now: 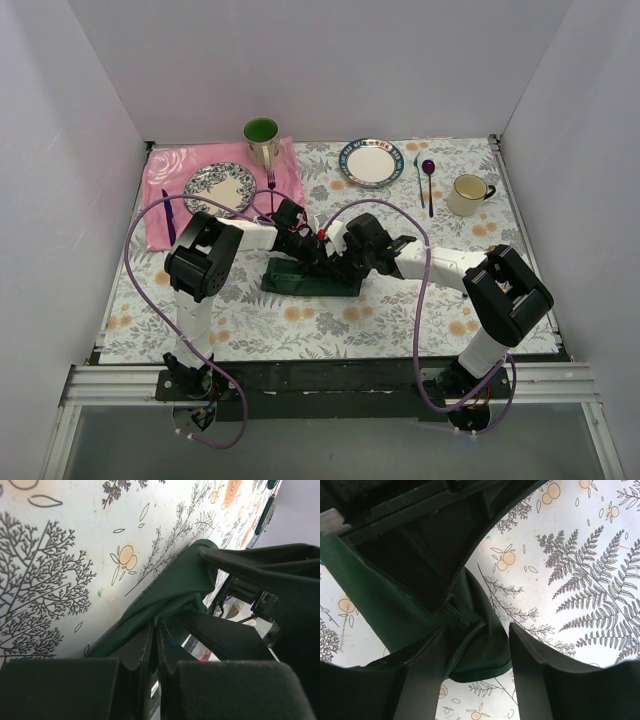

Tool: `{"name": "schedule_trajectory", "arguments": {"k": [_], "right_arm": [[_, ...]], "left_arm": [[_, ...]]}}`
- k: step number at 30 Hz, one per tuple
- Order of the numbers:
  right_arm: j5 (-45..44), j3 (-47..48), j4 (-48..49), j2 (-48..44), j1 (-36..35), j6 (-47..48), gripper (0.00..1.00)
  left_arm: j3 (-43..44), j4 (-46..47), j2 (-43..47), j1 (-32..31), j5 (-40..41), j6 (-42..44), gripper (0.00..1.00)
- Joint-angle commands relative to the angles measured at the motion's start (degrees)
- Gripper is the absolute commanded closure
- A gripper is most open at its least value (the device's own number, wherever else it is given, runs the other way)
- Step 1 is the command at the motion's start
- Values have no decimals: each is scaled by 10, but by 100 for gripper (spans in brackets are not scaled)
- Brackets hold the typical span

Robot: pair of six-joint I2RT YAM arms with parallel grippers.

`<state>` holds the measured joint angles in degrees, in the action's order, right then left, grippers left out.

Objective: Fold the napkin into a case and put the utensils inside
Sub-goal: Stuff the top corner of the smaller-rectangle-folded napkin into the folded napkin.

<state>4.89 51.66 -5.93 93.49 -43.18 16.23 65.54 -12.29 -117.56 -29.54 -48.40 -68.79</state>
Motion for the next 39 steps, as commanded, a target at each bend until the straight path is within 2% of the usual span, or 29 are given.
{"name": "schedule_trajectory", "arguments": {"k": [1, 2, 5, 7, 9, 12, 13, 14, 16, 18, 28, 31, 35, 38, 39], "right_arm": [[-39, 25, 8, 14, -10, -2, 45], [-43, 22, 10, 15, -13, 3, 53], [-78, 9, 26, 6, -32, 15, 65], [-93, 6, 29, 5, -45, 25, 68], [-103, 4, 30, 2, -57, 33, 75], [-116, 0, 31, 1, -66, 37, 76], [-122, 0, 30, 0, -66, 37, 80], [-124, -1, 29, 4, -66, 37, 91], [-127, -5, 30, 6, -65, 37, 99], [-129, -9, 34, 7, -66, 38, 99], [-117, -69, 117, -39, -62, 39, 99], [-107, -89, 142, -50, -60, 49, 99], [-81, -115, 167, -70, -52, 69, 99], [-62, -139, 194, -83, -47, 88, 99], [-59, -151, 210, -88, -48, 93, 99]], "left_arm": [[-7, -16, -23, -6, 93, 23, 100], [-8, -14, -22, -5, 93, 23, 100], [-9, -15, -21, -5, 94, 20, 100], [-9, -14, -21, -5, 93, 19, 100], [-9, -14, -20, -6, 95, 20, 100], [-9, -14, -20, -6, 95, 20, 100], [-8, -14, -19, -6, 93, 19, 100], [-8, -12, -18, -6, 89, 18, 100], [-18, 8, 0, -4, 75, 10, 100], [-43, 31, 36, 5, 67, 2, 97], [-119, 80, 136, 73, -1, 26, 56], [-129, 80, 152, 103, -23, 68, 52], [-183, 106, 197, 172, -100, 150, 48], [-207, 99, 248, 224, -153, 271, 44], [-205, 81, 267, 236, -171, 368, 44]]}}
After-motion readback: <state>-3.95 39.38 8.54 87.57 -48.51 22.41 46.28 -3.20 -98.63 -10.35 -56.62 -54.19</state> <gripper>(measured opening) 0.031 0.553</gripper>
